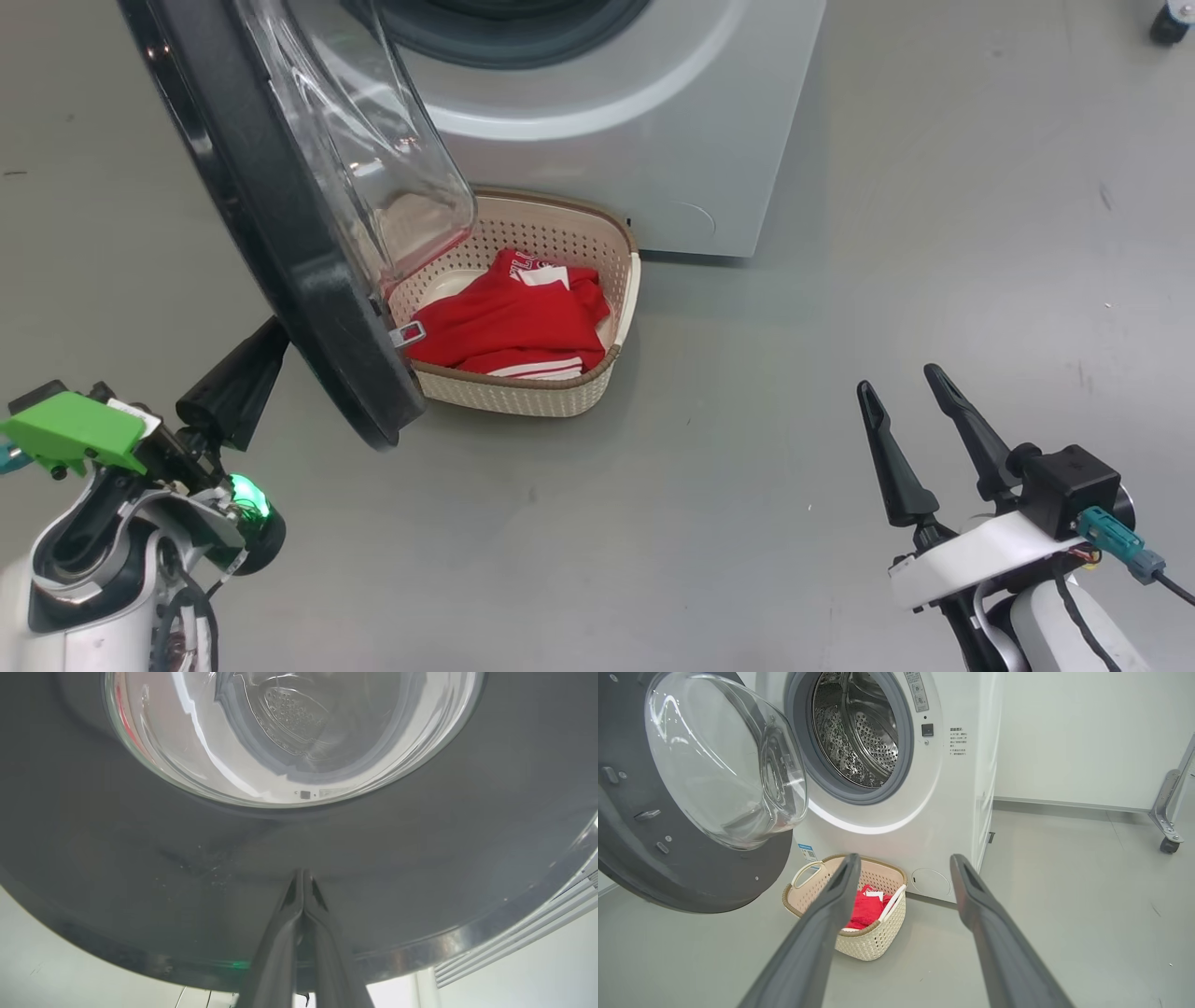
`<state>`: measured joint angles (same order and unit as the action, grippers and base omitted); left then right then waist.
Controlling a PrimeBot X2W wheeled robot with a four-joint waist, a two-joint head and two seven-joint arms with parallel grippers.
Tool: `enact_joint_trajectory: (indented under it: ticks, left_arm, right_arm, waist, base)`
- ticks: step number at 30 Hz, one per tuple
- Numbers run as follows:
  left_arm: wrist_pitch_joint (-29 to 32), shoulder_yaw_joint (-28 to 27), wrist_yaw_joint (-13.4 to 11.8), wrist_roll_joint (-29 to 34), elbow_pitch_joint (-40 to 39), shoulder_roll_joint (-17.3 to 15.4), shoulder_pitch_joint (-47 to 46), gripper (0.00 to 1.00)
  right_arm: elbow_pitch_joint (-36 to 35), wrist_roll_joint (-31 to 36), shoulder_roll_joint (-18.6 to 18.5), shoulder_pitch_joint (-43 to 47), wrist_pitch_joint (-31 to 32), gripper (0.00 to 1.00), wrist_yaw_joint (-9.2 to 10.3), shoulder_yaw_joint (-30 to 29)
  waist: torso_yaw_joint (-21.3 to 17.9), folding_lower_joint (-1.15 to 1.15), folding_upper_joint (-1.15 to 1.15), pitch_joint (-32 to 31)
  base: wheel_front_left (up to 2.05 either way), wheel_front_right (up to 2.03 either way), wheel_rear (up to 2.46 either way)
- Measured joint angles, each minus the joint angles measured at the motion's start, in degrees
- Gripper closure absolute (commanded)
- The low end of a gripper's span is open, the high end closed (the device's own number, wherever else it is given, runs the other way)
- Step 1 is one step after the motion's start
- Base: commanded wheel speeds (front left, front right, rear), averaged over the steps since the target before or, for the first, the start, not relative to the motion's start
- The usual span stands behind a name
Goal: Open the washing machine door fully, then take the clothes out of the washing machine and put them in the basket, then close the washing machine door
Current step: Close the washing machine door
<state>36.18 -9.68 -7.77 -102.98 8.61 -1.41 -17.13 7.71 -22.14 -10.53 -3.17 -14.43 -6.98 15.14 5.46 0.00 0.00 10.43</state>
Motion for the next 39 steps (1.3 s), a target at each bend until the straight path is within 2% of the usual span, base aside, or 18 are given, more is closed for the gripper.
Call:
enact_joint_trajectory:
  ticks: [14,21,39]
  left_arm:
    - [-5.8,2.3,0.0,-3.7,-0.3,0.0,0.3,1.00]
    - [-9.3,2.3,0.0,-9.6,-0.2,0.0,0.0,1.00]
    - [-19.0,2.0,0.0,-10.5,-0.9,-0.1,-5.5,1.00]
  right_arm:
    - [0.4,-0.6,0.7,-0.7,0.0,0.00,-0.01,-1.2]
    - [0.5,-1.6,0.9,-1.3,0.0,0.00,-0.01,-1.2]
    - [0.6,-3.2,1.9,-3.1,0.0,0.00,-0.01,-0.4]
  waist:
    - [-7.6,0.00,0.00,0.9]
    - [-11.9,0.00,0.00,1.8]
    - [-22.0,0.00,0.00,5.5]
  base:
    - [0.00,0.00,0.00]
    - [0.00,0.00,0.00]
    - [0.00,0.00,0.00]
